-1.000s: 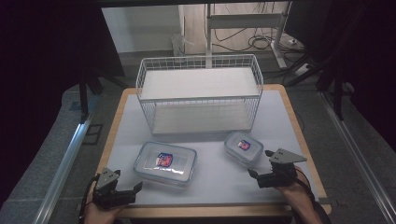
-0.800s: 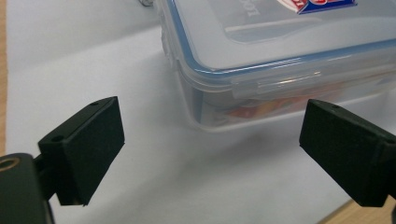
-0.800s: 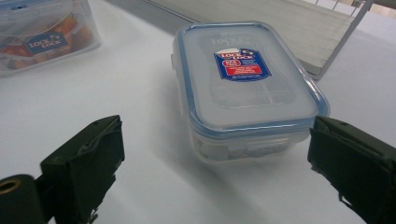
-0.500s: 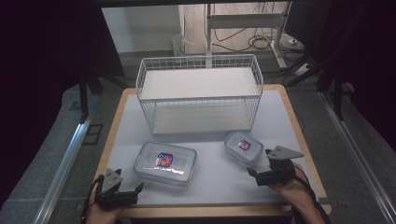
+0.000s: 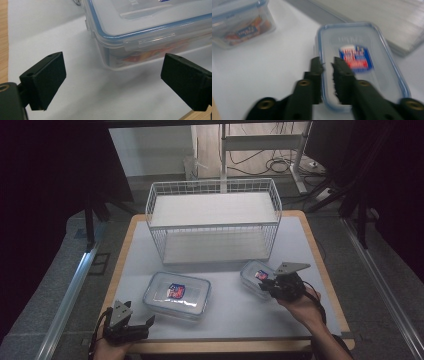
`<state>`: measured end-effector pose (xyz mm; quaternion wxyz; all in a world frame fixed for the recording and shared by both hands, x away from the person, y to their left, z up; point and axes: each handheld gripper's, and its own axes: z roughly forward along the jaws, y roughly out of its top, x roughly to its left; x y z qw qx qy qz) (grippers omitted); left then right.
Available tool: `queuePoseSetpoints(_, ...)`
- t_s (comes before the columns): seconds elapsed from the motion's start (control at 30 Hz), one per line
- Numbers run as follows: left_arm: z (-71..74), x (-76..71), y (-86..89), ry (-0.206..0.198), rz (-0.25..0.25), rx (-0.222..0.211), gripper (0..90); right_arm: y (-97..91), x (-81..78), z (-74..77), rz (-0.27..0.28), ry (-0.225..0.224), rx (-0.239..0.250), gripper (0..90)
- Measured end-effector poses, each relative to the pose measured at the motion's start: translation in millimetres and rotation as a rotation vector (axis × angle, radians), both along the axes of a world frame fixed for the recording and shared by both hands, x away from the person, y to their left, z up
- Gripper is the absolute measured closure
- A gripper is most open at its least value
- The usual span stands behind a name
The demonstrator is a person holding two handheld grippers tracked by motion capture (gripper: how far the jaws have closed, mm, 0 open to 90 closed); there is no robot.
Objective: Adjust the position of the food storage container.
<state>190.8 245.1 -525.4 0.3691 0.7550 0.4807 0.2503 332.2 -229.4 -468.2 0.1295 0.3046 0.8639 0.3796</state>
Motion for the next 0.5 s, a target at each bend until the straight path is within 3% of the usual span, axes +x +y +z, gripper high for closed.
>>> queuePoseSetpoints(0.07, -0.1, -0.2, 0.5, -0.004, 0.004, -0.004, 5.9, 8.4, 8.3, 3.1, 0.018, -0.005, 0.008, 89.4)
queuePoseSetpoints(0.2, -0.4, -0.2, 1.7, -0.005, 0.007, -0.006, 6.1, 29.2, 26.8, 8.1, 0.031, -0.016, 0.001, 89.9)
queuePoseSetpoints(0.3, -0.9, 0.0, 1.7, -0.002, 0.007, -0.003, 6.1, 46.7, 43.8, 6.9, 0.043, 0.000, 0.006, 89.9)
queuePoseSetpoints(0.5, -2.3, 0.4, 1.5, 0.007, 0.010, 0.012, 6.3, 79.5, 72.9, -5.4, 0.055, 0.019, -0.078, 89.8)
